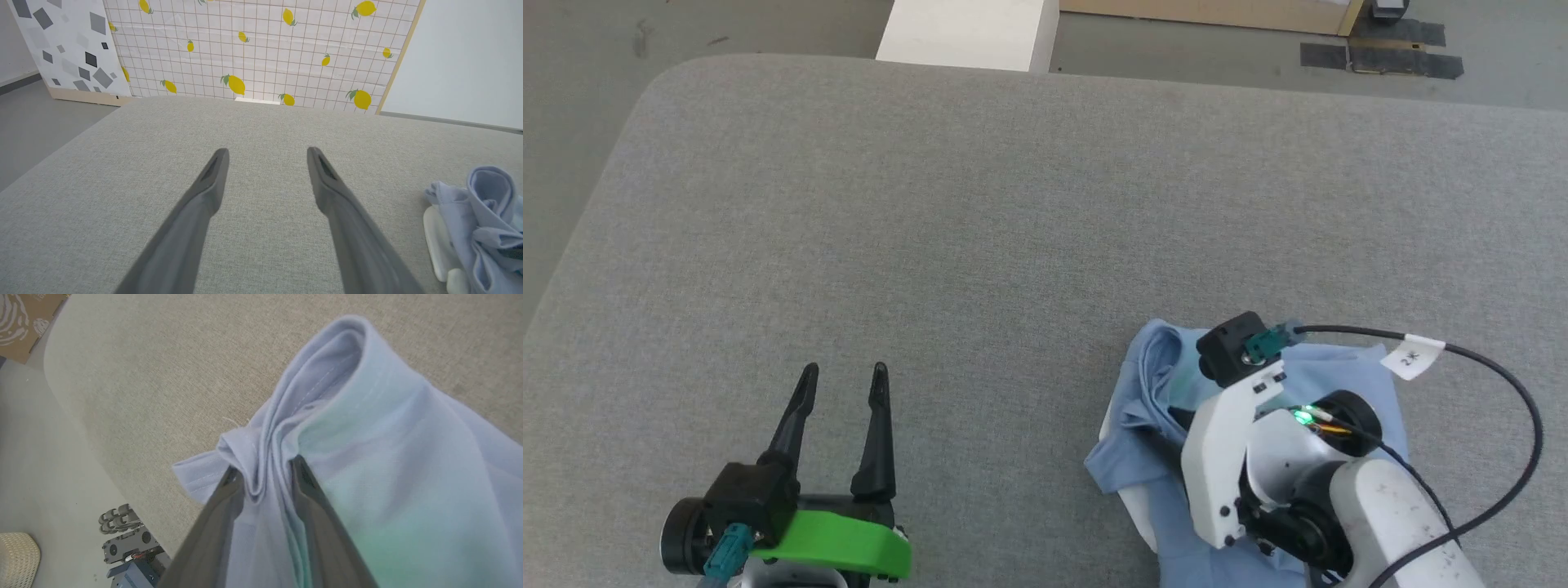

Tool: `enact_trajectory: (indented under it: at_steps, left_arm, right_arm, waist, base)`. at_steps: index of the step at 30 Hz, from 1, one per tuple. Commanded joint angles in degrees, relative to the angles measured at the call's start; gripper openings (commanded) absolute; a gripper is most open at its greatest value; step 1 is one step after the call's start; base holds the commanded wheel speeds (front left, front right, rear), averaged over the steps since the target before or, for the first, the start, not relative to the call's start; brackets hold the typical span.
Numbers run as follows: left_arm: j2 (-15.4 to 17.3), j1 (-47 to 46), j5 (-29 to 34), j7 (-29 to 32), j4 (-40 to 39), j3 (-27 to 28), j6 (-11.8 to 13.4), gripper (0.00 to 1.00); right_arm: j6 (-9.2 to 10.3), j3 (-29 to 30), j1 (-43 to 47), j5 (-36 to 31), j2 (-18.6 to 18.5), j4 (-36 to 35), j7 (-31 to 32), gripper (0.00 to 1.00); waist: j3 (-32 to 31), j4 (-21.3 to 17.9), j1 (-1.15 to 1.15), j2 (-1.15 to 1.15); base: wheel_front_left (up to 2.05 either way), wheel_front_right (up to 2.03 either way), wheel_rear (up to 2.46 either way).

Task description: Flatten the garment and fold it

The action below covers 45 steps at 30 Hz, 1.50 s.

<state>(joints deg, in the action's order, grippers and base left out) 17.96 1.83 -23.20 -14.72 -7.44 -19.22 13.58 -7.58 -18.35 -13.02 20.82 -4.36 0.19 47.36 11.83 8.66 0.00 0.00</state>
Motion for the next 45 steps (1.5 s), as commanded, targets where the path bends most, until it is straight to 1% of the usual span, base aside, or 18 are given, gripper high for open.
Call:
enact_trajectory:
  at_steps: [1, 5, 9, 12, 15, 17, 20, 23, 25, 27, 31, 35, 36, 37, 39, 45]
  left_arm:
    - [-0.39, -1.15, -0.16, -0.23, 0.33, 0.11, -0.41, 1.00]
    - [-0.26, -0.77, -0.53, -0.23, 0.84, 0.22, -0.66, 1.00]
    - [-0.09, -0.68, -0.68, -0.13, 1.02, 0.14, -0.70, 1.00]
    - [0.21, -0.64, -0.62, -0.08, 0.68, 0.26, -0.54, 1.00]
    - [0.55, -0.55, -0.32, -0.05, 0.14, 0.23, -0.31, 1.00]
    - [0.67, -0.65, -0.04, -0.05, -0.28, 0.13, -0.12, 1.00]
    - [0.72, -0.96, 0.21, -0.06, -0.94, 0.08, 0.06, 1.00]
    - [0.78, -1.36, 0.29, -0.06, -1.13, -0.02, -0.01, 1.00]
    - [0.80, -1.59, 0.26, -0.07, -1.01, -0.09, -0.10, 1.00]
    - [0.80, -1.88, 0.23, -0.04, -0.79, -0.26, -0.24, 1.00]
    - [0.83, -2.52, 0.19, 0.10, -0.53, -0.57, -0.47, 1.00]
    - [1.18, -2.76, 0.18, 0.36, -0.39, -0.64, -0.54, 1.00]
    - [1.24, -2.77, 0.16, 0.43, -0.34, -0.69, -0.56, 1.00]
    - [1.32, -2.74, 0.16, 0.51, -0.27, -0.75, -0.58, 1.00]
    - [1.44, -2.56, 0.13, 0.63, -0.24, -0.82, -0.51, 1.00]
    - [1.69, -1.86, 0.24, 0.90, -0.57, -1.11, -0.11, 1.00]
  right_arm:
    - [0.09, -0.35, -1.10, -0.19, 0.40, 0.77, -0.62, 1.00]
    - [0.09, -0.75, -1.59, 1.70, 0.83, 0.69, -1.11, 1.00]
    - [0.09, 1.74, -1.10, 3.41, 0.85, -3.11, -1.36, 1.00]
    - [0.09, 5.96, 0.11, 2.91, -0.45, -7.47, -2.13, 1.00]
    - [0.09, 11.30, 2.36, 0.49, -2.98, -11.77, -3.53, 1.00]
    - [0.09, 15.27, 4.37, -1.32, -4.63, -13.57, -4.41, 1.00]
    - [0.09, 19.68, 7.75, -4.06, -7.08, -14.44, -5.72, 1.00]
    - [0.09, 22.88, 10.90, -4.47, -6.73, -12.88, -6.32, 1.00]
    - [0.09, 24.29, 11.88, -4.14, -5.50, -11.01, -6.58, 1.00]
    - [0.09, 24.33, 12.30, -4.75, -5.35, -8.81, -6.99, 1.00]
    - [0.09, 24.42, 11.87, -4.21, -3.82, -3.49, -7.58, 1.00]
    - [0.09, 22.99, 10.72, -4.17, -3.66, 1.51, -8.01, 1.00]
    - [0.09, 22.63, 10.53, -4.06, -3.62, 2.46, -7.97, 0.76]
    - [0.09, 22.26, 10.29, -3.68, -3.39, 3.39, -7.98, 0.00]
    - [0.09, 21.86, 10.00, -2.81, -2.89, 4.43, -7.85, 0.00]
    - [0.09, 22.04, 8.56, -2.91, -2.78, 4.62, -10.57, 0.00]
  waist:
    - [-0.21, -0.11, 0.00, 0.00]
    - [-0.95, -1.08, 0.00, 0.00]
    - [-1.65, -2.17, 0.00, 0.00]
    - [-1.76, -3.04, 0.00, 0.00]
    - [-1.37, -3.72, 0.00, 0.00]
    - [-0.89, -3.92, 0.00, 0.00]
    - [0.00, -4.03, 0.00, 0.00]
    - [0.86, -4.01, 0.00, 0.00]
    - [1.22, -3.96, 0.00, 0.00]
    - [1.52, -3.75, 0.00, 0.00]
    - [1.82, -3.05, 0.00, 0.00]
    - [1.65, -2.42, 0.00, 0.00]
    - [1.52, -2.26, 0.00, 0.00]
    - [1.30, -2.11, 0.00, 0.00]
    - [0.86, -1.99, 0.00, 0.00]
    - [-0.84, -2.58, 0.00, 0.00]
  base:
    - [0.00, 0.00, 0.00]
    - [0.00, 0.00, 0.00]
    - [0.00, 0.00, 0.00]
    - [0.00, 0.00, 0.00]
    - [0.00, 0.00, 0.00]
    - [0.00, 0.00, 0.00]
    - [0.00, 0.00, 0.00]
    - [0.00, 0.00, 0.00]
    - [0.00, 0.00, 0.00]
    - [0.00, 0.00, 0.00]
    - [0.00, 0.00, 0.00]
    - [0.00, 0.00, 0.00]
    - [0.00, 0.00, 0.00]
    - [0.00, 0.00, 0.00]
    - [0.00, 0.00, 0.00]
    - [0.00, 0.00, 0.00]
